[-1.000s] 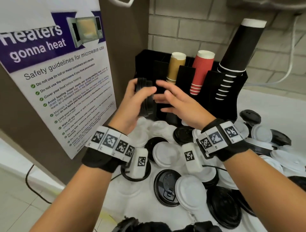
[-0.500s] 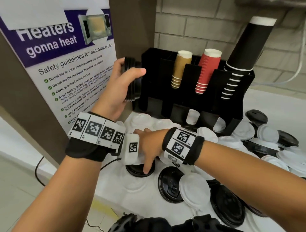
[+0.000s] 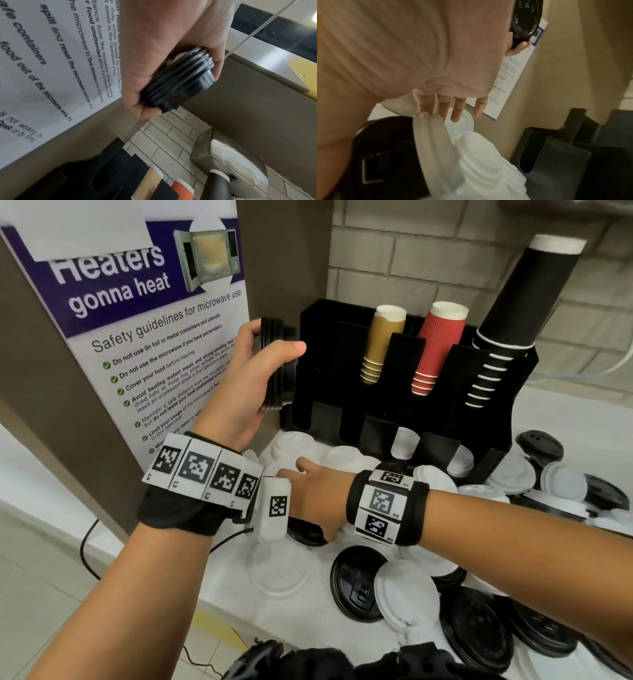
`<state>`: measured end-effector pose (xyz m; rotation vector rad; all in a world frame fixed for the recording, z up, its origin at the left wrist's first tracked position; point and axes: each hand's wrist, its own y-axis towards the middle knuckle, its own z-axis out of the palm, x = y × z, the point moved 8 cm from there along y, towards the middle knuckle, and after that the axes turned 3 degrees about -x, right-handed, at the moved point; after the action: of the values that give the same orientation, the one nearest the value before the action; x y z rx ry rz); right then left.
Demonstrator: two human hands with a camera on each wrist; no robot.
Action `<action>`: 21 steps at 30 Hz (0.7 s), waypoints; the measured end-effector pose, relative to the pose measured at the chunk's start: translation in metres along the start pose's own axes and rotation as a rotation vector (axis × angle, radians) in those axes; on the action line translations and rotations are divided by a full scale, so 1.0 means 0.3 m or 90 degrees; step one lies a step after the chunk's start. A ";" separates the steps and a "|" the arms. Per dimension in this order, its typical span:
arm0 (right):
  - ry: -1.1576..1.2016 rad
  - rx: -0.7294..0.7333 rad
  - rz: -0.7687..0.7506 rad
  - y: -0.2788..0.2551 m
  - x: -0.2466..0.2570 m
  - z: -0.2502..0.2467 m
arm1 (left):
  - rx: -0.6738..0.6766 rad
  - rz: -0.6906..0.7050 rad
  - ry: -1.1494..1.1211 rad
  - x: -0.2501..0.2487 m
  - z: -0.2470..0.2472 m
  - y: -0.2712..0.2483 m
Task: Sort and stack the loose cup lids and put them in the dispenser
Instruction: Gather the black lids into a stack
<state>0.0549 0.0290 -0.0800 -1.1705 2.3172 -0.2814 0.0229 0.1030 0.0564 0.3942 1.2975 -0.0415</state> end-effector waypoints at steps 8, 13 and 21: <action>0.202 -0.051 0.058 -0.033 -0.099 0.000 | -0.013 0.018 -0.020 -0.025 0.009 0.014; 0.058 0.066 -0.009 0.017 -0.036 0.076 | -0.011 0.022 -0.024 -0.028 0.024 0.020; -0.074 0.141 -0.017 0.065 -0.027 0.121 | -0.014 0.019 -0.022 -0.024 0.018 0.016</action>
<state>0.0651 0.0491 -0.1154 -1.0788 2.1101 -0.4553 0.0270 0.1045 0.0657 0.3925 1.2573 -0.0080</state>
